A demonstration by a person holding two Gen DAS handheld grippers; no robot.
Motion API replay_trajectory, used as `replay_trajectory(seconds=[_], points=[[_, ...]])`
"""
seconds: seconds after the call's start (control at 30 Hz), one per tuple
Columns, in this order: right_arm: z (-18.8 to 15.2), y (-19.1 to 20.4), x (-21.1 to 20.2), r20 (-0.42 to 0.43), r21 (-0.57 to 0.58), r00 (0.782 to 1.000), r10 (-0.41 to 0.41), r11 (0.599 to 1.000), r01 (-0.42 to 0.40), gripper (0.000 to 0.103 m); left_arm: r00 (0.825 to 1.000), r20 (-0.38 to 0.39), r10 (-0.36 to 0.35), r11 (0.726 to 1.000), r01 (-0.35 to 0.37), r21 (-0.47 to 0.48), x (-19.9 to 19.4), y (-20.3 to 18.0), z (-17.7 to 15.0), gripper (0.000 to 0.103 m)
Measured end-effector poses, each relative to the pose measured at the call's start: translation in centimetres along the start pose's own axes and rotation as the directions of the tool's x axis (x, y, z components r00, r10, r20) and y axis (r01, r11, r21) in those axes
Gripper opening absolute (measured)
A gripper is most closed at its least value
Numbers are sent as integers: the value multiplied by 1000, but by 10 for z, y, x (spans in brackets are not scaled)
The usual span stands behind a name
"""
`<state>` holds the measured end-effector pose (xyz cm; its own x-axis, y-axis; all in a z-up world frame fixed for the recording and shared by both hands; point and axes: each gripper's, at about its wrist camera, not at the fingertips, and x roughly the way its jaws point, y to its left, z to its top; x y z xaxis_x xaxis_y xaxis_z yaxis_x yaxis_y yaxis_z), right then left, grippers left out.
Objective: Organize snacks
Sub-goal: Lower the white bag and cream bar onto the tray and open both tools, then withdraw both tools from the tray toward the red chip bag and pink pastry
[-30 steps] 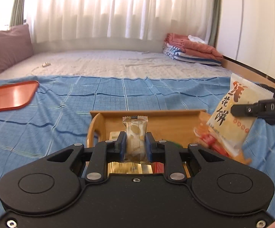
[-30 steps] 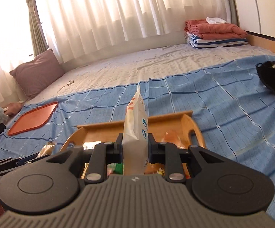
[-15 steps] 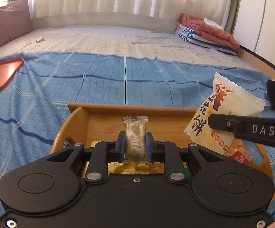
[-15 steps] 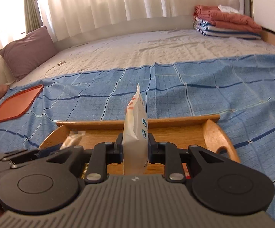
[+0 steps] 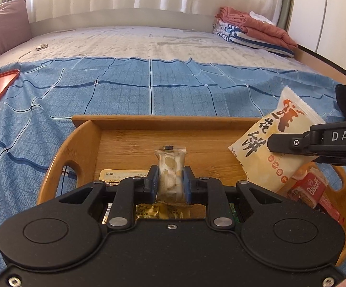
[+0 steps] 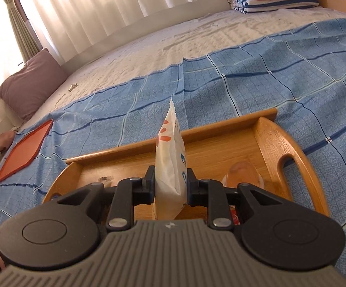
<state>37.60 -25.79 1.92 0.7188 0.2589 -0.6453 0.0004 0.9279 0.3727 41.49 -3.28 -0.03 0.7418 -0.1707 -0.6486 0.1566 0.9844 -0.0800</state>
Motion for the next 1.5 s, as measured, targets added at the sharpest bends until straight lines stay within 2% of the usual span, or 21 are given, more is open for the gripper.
replay_trajectory(seconds=[0.17,0.23,0.27,0.3,0.5,0.53,0.67,0.87,1.23,1.5], points=[[-1,-7,-4,-16,19,1000,-10,1000,11,33,1000,-5,2,1000,-2,15,-7,-2,-1,26],[-1,-7,-7,-15,10,999,-31,999,31,40,1000,-4,4,1000,-4,6,-13,-1,-1,45],[-1,-4,-9,-11,-16,999,-44,999,44,48,1000,-2,8,1000,-8,-2,-17,0,-1,48],[-2,-1,-12,-6,-40,999,-52,998,51,65,1000,2,10,1000,-10,-6,-22,0,0,50],[-6,6,-34,-14,-47,999,-51,998,51,76,999,18,39,999,-39,24,-54,1,0,61],[-7,6,-37,-16,-48,998,-55,997,54,77,999,22,35,999,-36,29,-61,1,0,64],[-13,8,-54,-30,-66,997,-75,995,73,79,999,36,41,998,-43,55,-90,-1,-6,66],[-23,15,-90,-16,-79,998,-57,995,55,82,997,61,38,997,-42,69,-137,-5,-18,71],[-56,40,-170,47,-200,998,-39,979,48,87,993,116,10,995,-22,98,-238,-18,-49,77],[-95,54,-227,90,-296,996,-17,954,44,89,991,135,-19,990,0,143,-303,-31,-84,79]])
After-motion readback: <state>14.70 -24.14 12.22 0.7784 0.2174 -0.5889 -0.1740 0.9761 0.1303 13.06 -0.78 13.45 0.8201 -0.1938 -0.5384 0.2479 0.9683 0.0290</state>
